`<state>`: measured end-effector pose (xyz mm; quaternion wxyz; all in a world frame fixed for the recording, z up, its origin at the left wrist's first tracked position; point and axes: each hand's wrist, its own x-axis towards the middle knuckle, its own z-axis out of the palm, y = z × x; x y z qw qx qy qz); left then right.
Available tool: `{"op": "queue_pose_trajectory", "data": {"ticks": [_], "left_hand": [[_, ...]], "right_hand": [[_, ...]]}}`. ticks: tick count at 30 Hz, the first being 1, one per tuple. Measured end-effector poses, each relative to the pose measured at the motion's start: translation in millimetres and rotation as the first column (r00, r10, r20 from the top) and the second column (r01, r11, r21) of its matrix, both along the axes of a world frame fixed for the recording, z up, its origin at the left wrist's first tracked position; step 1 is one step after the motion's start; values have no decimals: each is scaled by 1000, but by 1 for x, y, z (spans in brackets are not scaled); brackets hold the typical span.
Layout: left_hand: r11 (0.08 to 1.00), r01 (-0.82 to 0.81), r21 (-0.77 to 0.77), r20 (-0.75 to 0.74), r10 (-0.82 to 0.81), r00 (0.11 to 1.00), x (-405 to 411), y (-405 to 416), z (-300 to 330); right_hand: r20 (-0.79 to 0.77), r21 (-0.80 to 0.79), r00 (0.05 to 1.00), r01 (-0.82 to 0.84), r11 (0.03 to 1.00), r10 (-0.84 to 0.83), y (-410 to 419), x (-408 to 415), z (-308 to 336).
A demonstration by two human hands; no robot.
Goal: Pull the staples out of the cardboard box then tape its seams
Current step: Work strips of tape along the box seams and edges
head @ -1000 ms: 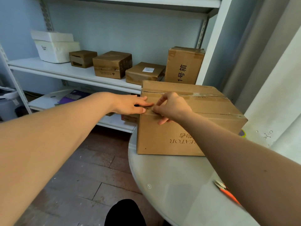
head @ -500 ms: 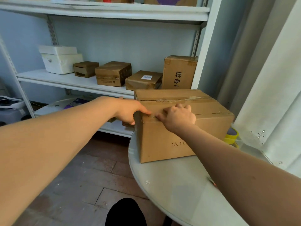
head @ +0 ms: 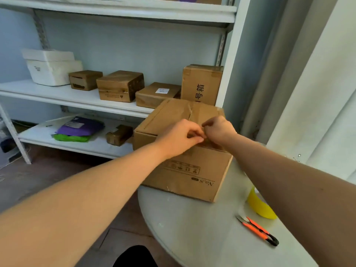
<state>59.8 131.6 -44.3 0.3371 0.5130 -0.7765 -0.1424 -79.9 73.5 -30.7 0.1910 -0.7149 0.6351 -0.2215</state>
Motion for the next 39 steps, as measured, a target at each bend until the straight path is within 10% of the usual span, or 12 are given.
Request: {"op": "queue_pose_trajectory", "data": {"ticks": [4,9,16,21,26,31,39], "left_hand": [[850,-527,-7,231,514,826,52,-40,13],[812,-419,407,305,312,900,33,-39,14],[965,-201,170,636,49,770,-10,-35,43],[997,-77,25,557,51,829,-32,-35,40],[983,-101,-151,395,154,906,-86,-36,9],[939,237,249,366,-318,874,-97,-40,11],[986,163,-30,409,-137,902,-148,-46,-13]], "right_hand": [[-135,265,946,-253,931,295,15,-30,4],[-412,-137,911,-34,990,-25,-3,-45,2],[191,-20,980,66,998,-61,-10,-57,-7],[443,-141,860,344,928,-252,-4,-89,-7],[9,262,987,153,953,-161,22,-113,-25],[-381,377,925,138,916,17,38,-147,-78],[-458,337,886,102,936,68,25,-159,-118]]}}
